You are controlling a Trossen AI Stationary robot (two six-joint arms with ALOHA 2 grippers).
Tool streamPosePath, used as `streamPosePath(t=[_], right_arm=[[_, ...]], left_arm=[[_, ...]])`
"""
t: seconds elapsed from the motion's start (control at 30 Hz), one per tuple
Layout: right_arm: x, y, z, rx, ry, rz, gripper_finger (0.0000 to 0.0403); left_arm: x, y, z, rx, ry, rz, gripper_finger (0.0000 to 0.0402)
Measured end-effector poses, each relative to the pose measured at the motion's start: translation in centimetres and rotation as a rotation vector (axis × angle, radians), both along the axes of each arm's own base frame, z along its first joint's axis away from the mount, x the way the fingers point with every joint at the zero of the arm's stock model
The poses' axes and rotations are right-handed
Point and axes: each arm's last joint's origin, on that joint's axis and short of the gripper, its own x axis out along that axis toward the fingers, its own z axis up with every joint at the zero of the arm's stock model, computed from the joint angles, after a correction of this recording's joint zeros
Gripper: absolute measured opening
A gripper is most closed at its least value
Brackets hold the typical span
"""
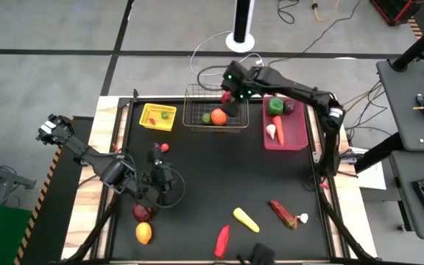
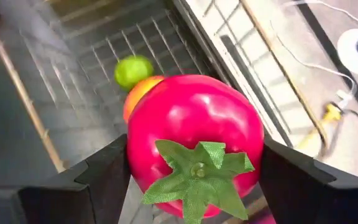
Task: Sort produce into baskets
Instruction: Put the bottom red tomato into the gold wire basket
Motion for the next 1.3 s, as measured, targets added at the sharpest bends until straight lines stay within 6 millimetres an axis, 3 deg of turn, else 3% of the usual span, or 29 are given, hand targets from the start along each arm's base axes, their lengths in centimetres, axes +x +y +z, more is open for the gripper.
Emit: streamPosePath(t=[0.17, 0.57, 1.03, 1.3], right_arm=[[0.8, -1.7, -0.7, -0.009, -0.078, 0.056, 0.0290], [1.5, -3.5, -5.1, 0.016, 0.072, 0.094, 0.0290], [1.7, -5.3, -8.5, 0.002, 0.188, -0.004, 0.0290], [1.9, -5.6, -9.7, 0.032, 0.184, -0.152, 0.0290]], left_arm=[[0.1, 0.2, 0.1, 0.019, -0.034, 0.049, 0.0159], [0.3, 0.7, 0.1, -0.022, -0.060, 0.097, 0.0159], [0.3, 0.7, 0.1, -0.025, -0.061, 0.099, 0.0159], [0.3, 0.7, 0.1, -0.022, -0.058, 0.100, 0.0159]])
